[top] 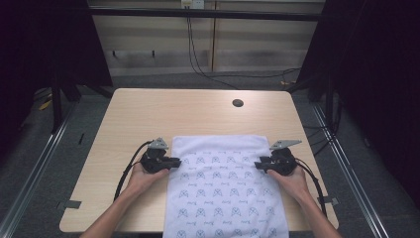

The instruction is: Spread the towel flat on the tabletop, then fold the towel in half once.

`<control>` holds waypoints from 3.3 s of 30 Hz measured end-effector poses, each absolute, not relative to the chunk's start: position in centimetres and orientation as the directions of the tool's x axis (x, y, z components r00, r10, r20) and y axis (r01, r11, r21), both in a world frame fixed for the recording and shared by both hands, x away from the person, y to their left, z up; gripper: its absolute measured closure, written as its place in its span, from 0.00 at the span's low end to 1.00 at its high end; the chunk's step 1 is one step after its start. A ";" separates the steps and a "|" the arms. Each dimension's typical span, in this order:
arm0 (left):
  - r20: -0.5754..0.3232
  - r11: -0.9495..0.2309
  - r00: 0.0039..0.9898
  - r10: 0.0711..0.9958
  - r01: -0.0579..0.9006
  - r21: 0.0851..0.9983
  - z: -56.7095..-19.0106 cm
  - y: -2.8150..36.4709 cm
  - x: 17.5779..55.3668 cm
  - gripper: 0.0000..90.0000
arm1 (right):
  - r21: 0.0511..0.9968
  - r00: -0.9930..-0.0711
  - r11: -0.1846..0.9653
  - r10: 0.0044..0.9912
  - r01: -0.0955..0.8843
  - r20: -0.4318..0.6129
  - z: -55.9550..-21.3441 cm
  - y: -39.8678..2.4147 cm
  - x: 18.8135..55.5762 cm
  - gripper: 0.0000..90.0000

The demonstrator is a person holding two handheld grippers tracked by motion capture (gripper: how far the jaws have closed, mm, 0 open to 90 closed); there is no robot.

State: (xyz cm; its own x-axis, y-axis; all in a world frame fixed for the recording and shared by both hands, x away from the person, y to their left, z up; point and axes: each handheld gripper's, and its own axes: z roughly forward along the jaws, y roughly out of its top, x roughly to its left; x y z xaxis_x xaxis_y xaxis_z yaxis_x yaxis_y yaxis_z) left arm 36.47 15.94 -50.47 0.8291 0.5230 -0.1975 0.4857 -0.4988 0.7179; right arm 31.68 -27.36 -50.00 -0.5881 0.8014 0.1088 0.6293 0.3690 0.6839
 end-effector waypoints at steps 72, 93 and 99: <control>-0.260 -0.363 0.817 0.515 0.483 0.797 -46.2 18.0 37.9 0.96 | 0.798 -0.568 0.187 0.792 0.573 0.222 -45.7 -31.0 31.6 0.96; -0.106 -0.278 0.866 0.489 0.270 0.922 -34.9 16.5 38.8 0.96 | 0.929 -0.581 0.084 0.799 0.360 0.153 -32.7 -31.9 35.4 0.97; -0.148 -0.315 0.883 0.446 0.310 0.897 -37.6 18.4 34.6 0.96 | 0.901 -0.625 0.116 0.756 0.418 0.193 -36.4 -32.2 29.7 0.97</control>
State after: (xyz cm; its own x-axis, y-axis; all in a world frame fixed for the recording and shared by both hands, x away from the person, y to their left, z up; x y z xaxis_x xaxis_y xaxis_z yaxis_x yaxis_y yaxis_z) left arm 34.62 18.37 -37.65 0.8825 0.4463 -0.1483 0.3099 -0.3149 0.8971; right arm 29.74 -32.18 -36.42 -0.6254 0.7561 0.1926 0.4183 0.1165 0.9008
